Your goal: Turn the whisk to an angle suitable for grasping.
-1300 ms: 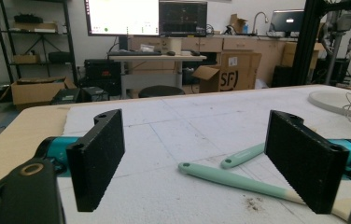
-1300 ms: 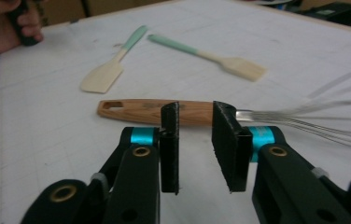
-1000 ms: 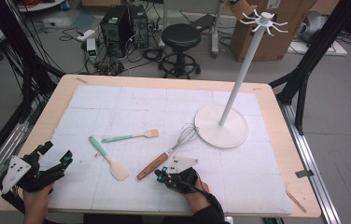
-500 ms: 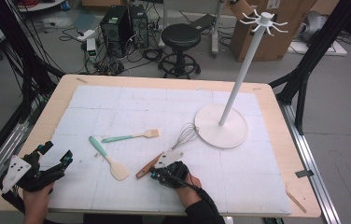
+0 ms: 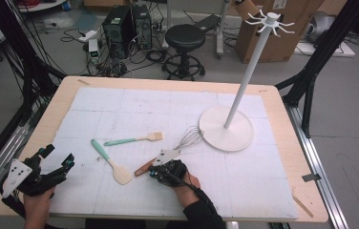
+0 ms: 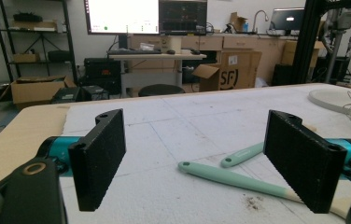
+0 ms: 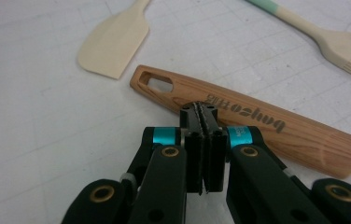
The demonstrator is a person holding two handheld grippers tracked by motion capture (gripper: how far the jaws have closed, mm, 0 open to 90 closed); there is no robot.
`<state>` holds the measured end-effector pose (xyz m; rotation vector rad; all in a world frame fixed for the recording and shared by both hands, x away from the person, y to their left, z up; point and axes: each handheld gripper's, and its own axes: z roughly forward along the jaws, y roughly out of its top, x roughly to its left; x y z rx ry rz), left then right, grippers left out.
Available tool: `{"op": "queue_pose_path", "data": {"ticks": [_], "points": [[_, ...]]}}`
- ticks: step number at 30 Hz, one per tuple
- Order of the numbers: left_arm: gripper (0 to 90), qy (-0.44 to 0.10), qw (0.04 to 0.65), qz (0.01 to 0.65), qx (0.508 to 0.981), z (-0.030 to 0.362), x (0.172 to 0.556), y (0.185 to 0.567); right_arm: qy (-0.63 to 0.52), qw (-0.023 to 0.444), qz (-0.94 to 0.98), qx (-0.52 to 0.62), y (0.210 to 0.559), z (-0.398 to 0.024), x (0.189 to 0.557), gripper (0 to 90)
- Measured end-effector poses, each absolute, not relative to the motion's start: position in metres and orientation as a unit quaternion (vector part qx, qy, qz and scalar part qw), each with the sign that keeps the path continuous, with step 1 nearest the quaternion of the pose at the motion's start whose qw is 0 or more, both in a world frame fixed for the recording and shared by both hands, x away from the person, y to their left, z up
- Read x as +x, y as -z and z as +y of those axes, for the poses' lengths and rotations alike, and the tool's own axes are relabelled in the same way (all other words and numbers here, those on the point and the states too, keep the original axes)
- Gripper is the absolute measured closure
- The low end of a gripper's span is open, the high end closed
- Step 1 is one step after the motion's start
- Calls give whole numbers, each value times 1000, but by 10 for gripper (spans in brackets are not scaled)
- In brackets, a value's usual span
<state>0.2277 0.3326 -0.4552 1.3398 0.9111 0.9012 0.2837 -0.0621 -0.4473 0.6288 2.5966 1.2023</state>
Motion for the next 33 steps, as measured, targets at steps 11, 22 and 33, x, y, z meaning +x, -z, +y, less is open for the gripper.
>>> {"op": "queue_pose_path", "data": {"ticks": [11, 22, 33], "points": [[217, -390, 600, 392, 579, 333, 227, 455, -448, 167, 811, 338, 424, -130, 315, 891], [218, -388, 599, 393, 579, 333, 228, 455, -452, 200, 768, 406, 414, -173, 337, 892], [221, -389, 600, 392, 579, 333, 227, 455, -413, 222, 774, 425, 395, -179, 373, 885]]}}
